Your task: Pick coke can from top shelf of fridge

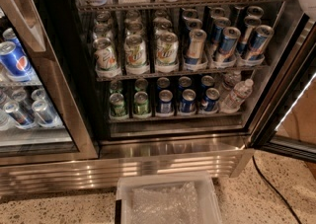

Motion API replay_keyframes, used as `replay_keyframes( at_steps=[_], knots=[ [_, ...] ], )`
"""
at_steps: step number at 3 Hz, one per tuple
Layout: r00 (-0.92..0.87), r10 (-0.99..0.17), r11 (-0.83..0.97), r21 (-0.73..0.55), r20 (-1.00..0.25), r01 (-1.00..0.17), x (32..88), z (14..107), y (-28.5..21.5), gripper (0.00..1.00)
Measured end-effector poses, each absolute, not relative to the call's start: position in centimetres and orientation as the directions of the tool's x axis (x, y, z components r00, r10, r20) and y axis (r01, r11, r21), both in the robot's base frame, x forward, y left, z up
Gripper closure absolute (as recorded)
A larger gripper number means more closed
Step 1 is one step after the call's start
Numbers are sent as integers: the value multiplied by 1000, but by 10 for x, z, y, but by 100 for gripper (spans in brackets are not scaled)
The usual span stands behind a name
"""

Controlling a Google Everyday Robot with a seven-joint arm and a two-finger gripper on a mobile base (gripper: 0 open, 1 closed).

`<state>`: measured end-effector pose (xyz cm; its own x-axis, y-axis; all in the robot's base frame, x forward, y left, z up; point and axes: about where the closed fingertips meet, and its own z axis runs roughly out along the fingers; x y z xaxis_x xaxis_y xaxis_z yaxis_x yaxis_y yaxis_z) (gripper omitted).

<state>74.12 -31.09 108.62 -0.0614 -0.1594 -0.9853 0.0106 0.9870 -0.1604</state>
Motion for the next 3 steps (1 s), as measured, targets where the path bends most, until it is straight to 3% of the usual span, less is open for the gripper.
replay_keyframes(
  at_steps=[1,3],
  knots=[
    [-61,-159,987,-160,-985,10,741,1086,-311,99],
    [-52,-126,992,-126,-991,-9,735,1093,-302,100]
  ],
)
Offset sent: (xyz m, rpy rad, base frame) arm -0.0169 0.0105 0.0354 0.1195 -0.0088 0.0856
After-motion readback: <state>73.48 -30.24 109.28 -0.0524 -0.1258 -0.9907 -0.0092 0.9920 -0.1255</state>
